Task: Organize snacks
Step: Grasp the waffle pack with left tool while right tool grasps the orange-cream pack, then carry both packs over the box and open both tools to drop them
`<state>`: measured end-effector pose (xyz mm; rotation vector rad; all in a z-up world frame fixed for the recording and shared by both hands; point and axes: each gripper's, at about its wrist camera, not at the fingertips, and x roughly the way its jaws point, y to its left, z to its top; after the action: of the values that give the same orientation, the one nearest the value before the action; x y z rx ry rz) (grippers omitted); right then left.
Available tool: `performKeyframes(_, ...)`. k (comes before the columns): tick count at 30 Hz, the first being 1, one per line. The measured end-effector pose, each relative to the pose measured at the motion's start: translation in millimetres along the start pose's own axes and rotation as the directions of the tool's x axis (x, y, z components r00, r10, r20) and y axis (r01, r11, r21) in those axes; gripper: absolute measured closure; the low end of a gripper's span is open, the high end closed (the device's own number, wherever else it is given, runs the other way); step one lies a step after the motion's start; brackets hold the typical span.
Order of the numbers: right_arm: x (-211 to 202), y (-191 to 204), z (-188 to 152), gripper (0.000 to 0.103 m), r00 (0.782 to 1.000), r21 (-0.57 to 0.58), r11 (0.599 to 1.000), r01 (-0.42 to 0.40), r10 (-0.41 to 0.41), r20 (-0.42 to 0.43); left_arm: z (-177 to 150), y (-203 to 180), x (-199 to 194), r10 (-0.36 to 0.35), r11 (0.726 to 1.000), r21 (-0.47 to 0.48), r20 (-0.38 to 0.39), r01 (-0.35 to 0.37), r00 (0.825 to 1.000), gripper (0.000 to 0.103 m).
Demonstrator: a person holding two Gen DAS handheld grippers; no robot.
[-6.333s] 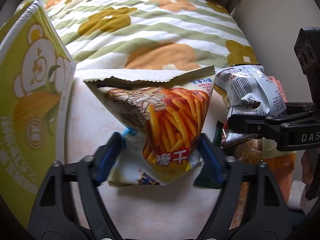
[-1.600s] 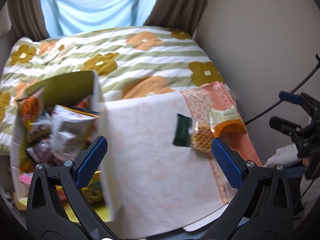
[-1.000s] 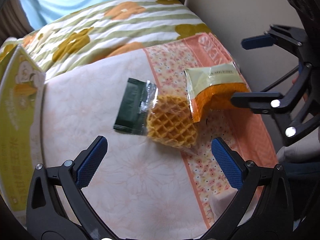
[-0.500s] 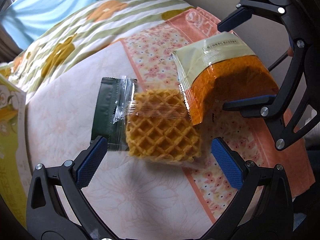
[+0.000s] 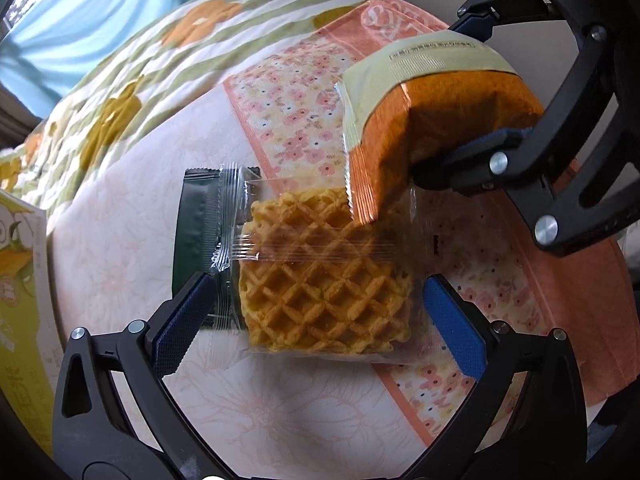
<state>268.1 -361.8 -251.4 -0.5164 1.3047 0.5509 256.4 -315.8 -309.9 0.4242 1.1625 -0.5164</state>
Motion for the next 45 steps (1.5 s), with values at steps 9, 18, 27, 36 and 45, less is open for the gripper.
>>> performKeyframes(9,-5,-5,9,0.033,0.999,0.056,0.998,-0.031,0.03,0.027,4,-8,10,-0.02,0.999,0.031,-0.023,0.021,1.0,0.0)
performKeyframes(18,-9,-4,6,0.033,0.999,0.099,0.994,-0.043,0.039,0.038,-2,1,-3,-0.086,0.995,0.052,-0.019,0.086,0.996,0.026)
performKeyframes(27,-23,-3,10,0.033,0.997,0.126,0.991,-0.048,0.04,0.068,-13,25,-19,-0.118,0.993,0.005,-0.017,0.118,0.993,0.03)
performKeyframes(36,-68,9,20,0.033,0.991,0.17,0.985,-0.026,0.002,0.136,-20,41,-75,-0.066,0.996,-0.061,0.06,0.07,0.996,0.03)
performKeyframes(45,-121,28,45,0.033,0.969,0.196,0.98,-0.022,-0.027,0.245,-49,80,-157,0.033,0.972,-0.235,0.158,0.005,0.987,0.03)
